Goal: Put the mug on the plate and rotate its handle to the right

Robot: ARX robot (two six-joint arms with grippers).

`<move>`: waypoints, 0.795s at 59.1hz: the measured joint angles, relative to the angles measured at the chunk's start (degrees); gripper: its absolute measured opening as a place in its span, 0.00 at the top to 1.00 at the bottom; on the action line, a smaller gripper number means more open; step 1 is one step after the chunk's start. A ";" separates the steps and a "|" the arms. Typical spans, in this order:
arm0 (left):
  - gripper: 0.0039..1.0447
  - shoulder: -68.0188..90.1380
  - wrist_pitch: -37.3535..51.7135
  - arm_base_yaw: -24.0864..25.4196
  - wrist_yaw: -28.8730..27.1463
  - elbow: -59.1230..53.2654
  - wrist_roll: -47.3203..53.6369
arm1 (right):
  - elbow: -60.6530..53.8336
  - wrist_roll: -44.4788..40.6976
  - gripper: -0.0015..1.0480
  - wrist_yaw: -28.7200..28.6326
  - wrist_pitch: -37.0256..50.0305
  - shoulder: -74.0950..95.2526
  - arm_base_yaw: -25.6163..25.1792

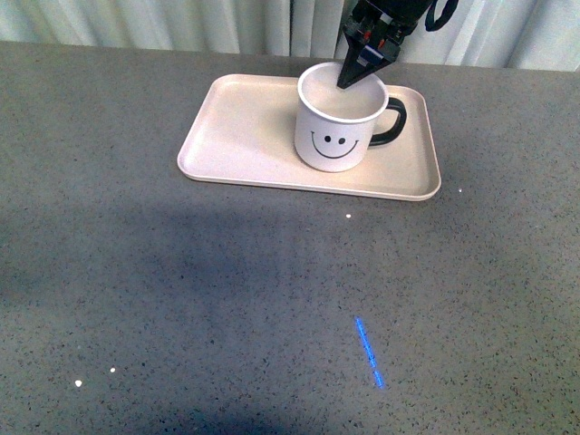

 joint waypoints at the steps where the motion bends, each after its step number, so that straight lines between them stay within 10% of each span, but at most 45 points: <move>1: 0.09 0.00 0.00 0.00 0.00 0.00 0.00 | 0.00 0.00 0.98 0.00 0.00 0.00 0.00; 47: 0.09 0.00 0.00 0.00 0.00 0.00 0.00 | 0.00 -1.07 0.02 -2.36 4.20 -2.64 -0.04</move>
